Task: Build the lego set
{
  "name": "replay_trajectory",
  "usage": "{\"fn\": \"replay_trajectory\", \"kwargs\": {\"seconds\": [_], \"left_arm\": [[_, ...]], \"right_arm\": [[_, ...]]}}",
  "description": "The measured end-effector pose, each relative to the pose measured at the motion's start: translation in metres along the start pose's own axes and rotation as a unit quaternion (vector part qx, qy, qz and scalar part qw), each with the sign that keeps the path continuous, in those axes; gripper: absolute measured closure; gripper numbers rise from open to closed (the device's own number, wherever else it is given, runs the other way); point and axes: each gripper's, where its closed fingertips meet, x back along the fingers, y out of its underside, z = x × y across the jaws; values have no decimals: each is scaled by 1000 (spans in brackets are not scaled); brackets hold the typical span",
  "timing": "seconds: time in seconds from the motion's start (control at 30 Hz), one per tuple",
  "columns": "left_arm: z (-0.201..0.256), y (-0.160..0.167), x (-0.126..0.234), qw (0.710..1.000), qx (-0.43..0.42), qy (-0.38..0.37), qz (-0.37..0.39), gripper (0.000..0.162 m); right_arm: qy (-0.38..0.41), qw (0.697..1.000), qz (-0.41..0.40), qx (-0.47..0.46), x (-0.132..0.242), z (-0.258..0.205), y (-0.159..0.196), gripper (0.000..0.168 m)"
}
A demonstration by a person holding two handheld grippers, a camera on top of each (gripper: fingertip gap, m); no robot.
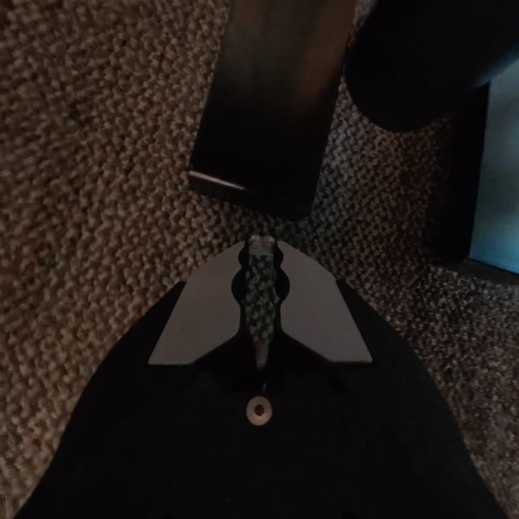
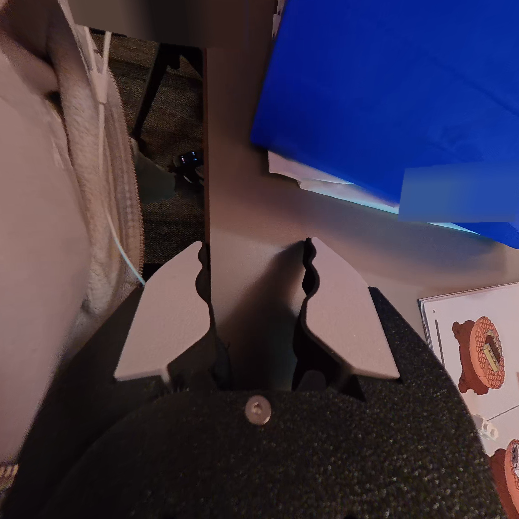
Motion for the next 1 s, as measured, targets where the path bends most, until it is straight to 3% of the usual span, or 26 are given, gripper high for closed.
{"fn": "replay_trajectory", "kwargs": {"seconds": [0.03, 0.1, 0.23, 0.37, 0.5, 0.63, 0.77, 0.9, 1.0], "left_arm": [[0, 1, 8, 999, 25, -4, 19, 146], [9, 5, 30, 996, 71, 4, 51, 146], [43, 23, 99, 995, 69, 29, 73, 146], [74, 34, 204, 988, 96, 56, 107, 146], [103, 21, 330, 985, 75, 70, 139, 146], [110, -48, 470, 975, 4, 44, 218, 146], [144, -161, 621, 937, -137, -12, 322, 146], [254, -255, 739, 893, -202, 11, 401, 146], [377, -285, 776, 864, -267, 93, 417, 146]], "right_arm": [[-1, 1000, 0, 0, 0, 0, 0, 104], [-3, 1000, 1, 1, 0, 0, 0, 104], [-9, 1000, 11, 18, 1, -4, -3, 111], [-54, 997, 53, 22, 10, -13, -12, 119], [-85, 980, 175, -38, 42, -20, -43, 121], [-87, 964, 252, -2, 98, -37, -63, 119], [-34, 946, 317, 63, 169, -48, -61, 121], [33, 939, 342, 34, 252, -15, -24, 128], [53, 930, 358, -61, 314, 28, 18, 136]]}}
